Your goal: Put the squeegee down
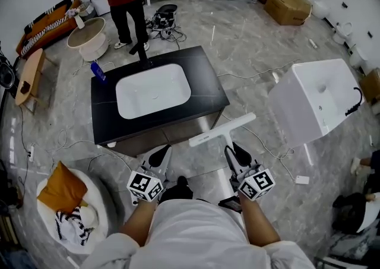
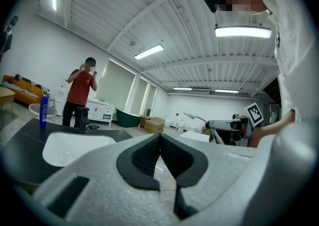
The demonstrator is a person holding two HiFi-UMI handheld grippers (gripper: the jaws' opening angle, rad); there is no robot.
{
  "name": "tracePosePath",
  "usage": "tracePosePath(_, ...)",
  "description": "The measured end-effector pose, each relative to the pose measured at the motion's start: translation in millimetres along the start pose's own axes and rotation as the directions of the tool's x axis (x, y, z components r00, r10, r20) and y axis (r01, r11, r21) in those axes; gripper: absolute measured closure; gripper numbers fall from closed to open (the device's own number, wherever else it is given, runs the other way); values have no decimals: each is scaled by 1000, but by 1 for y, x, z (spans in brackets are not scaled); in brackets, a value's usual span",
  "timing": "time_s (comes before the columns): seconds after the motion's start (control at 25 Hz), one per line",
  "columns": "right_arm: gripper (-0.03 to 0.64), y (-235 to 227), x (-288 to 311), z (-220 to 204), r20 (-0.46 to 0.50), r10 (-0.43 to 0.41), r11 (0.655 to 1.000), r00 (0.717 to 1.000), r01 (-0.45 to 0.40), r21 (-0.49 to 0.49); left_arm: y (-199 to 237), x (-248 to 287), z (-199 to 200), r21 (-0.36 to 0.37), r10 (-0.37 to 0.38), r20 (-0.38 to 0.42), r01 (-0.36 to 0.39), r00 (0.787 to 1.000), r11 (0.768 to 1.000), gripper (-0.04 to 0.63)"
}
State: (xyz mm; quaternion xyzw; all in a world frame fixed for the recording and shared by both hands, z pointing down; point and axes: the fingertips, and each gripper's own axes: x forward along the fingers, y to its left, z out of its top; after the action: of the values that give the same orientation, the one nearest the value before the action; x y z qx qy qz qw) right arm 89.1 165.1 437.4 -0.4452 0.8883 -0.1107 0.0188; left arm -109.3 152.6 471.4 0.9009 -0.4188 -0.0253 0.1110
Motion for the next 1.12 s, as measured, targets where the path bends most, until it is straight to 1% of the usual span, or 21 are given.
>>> tracePosePath(0.28,534,-28,40,12,1,-28,1000,1000,28,4,31,49,13,1,-52,-1,52,999,999,584)
tracePosePath(0.56,534,-55,67,11,-1,-33,998,999,33,44,42,90,10,-14,-83,-20,83,996,996,584)
tracePosePath(0.72,535,-82,89,13,11,-12,999,1000,12,52,56,118,8,-6,-72,-29,72,997,997,584)
tracePosePath(0.84,535,-107,108,17,4,14,999,1000,-14,49,68,145,12,-4,-41,-24,41,999,999,584)
tracePosePath(1.12,535,-187,148,51,0,91,996,996,-91,1,73,227,38,23,24,-5,-24,1000,999,584)
